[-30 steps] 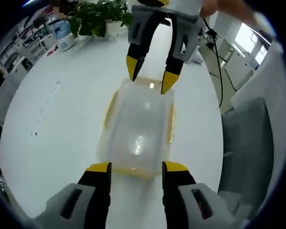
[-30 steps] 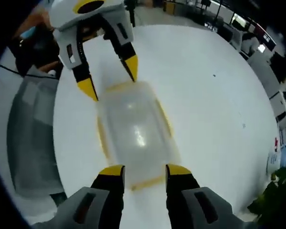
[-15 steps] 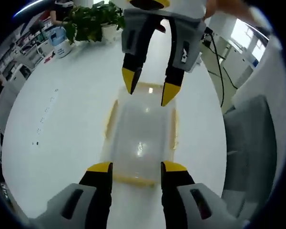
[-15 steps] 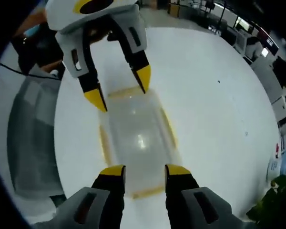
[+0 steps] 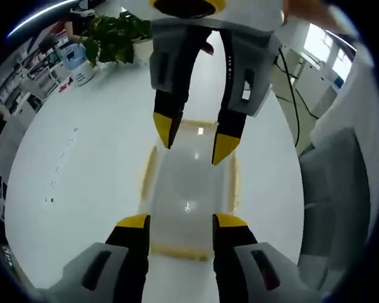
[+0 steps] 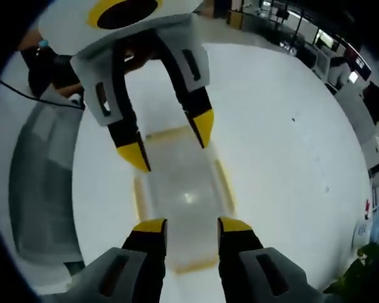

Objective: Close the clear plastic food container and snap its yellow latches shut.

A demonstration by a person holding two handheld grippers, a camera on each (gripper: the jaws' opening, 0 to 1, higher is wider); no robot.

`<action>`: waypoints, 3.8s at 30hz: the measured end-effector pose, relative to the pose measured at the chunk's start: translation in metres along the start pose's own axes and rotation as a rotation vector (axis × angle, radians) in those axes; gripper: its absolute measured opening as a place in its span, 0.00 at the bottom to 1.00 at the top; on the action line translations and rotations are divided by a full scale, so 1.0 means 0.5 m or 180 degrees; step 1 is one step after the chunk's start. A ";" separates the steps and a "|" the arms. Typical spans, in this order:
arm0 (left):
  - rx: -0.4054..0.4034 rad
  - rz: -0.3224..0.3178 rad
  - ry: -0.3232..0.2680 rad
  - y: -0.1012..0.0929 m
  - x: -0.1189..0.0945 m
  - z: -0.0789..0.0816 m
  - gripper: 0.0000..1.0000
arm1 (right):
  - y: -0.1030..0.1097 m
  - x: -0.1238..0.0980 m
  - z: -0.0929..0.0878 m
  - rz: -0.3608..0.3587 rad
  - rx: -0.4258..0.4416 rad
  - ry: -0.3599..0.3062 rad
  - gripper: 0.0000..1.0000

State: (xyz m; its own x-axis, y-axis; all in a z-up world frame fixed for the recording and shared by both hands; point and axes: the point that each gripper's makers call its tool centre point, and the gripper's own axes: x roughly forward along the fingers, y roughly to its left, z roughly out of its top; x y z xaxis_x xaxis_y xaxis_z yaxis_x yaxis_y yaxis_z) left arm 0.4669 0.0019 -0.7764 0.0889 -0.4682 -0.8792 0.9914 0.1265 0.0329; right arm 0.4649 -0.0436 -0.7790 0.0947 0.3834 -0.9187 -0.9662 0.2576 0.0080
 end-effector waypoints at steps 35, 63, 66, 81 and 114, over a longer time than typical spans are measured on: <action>0.0014 -0.0027 -0.0125 -0.012 0.013 0.035 0.38 | 0.008 -0.002 0.035 0.0080 0.0006 -0.0197 0.29; -0.0148 0.0034 -0.0197 -0.032 0.018 0.035 0.38 | -0.019 0.009 0.052 0.0002 -0.0004 -0.0244 0.29; -0.0208 0.0030 -0.0213 -0.034 0.018 0.035 0.39 | -0.020 0.012 0.051 -0.0001 -0.0015 -0.0240 0.29; -0.0310 0.0035 -0.0277 -0.047 0.018 0.040 0.39 | -0.036 0.018 0.060 -0.0050 -0.0044 -0.0270 0.29; -0.0271 0.0117 -0.0345 -0.076 0.031 0.047 0.41 | -0.059 0.043 0.059 0.0060 -0.0054 -0.0270 0.34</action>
State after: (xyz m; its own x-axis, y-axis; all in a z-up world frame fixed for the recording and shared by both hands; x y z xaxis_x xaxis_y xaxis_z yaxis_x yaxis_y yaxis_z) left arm 0.4329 -0.0305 -0.7800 0.1396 -0.5530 -0.8214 0.9760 0.2169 0.0198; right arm 0.5025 -0.0168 -0.7872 0.0958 0.4620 -0.8817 -0.9719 0.2348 0.0175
